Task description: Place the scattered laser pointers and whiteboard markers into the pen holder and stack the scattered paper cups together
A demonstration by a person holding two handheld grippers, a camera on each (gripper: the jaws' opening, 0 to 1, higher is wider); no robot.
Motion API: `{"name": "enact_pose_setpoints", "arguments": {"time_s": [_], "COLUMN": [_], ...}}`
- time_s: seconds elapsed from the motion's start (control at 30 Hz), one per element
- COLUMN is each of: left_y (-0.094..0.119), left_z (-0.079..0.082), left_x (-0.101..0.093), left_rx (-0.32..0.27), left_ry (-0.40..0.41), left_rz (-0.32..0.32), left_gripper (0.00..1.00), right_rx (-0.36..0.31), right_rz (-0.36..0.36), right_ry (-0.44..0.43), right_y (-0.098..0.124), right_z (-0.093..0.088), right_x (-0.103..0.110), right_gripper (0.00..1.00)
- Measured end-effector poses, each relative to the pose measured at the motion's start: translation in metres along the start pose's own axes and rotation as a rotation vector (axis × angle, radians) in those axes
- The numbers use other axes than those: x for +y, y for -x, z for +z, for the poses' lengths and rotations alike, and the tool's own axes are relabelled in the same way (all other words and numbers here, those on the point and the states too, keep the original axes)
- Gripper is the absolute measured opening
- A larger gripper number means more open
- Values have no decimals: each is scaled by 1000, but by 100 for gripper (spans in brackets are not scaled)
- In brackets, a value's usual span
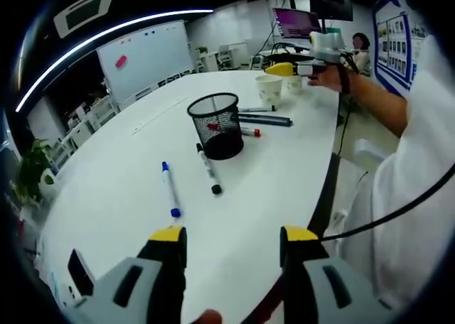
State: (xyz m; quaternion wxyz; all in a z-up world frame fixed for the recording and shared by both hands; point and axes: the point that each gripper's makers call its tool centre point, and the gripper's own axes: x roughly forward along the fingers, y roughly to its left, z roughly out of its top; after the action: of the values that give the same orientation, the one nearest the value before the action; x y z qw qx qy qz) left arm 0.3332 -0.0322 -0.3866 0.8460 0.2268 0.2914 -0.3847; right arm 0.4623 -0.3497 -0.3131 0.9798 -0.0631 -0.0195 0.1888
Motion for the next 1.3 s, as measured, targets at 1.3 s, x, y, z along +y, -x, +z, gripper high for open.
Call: {"name": "enact_pose_setpoints", "arguments": {"time_s": [1.3], "left_y": [3], "left_z": [-1], "left_x": [-2], "left_rx": [-14], "left_ry": [8], "left_rz": [10], "left_gripper": [54], "right_rx": [15], "right_rz": [66], "right_ry": [-31], "right_y": [-2], "right_z": [-7], "right_x": [18], "right_gripper": [85]}}
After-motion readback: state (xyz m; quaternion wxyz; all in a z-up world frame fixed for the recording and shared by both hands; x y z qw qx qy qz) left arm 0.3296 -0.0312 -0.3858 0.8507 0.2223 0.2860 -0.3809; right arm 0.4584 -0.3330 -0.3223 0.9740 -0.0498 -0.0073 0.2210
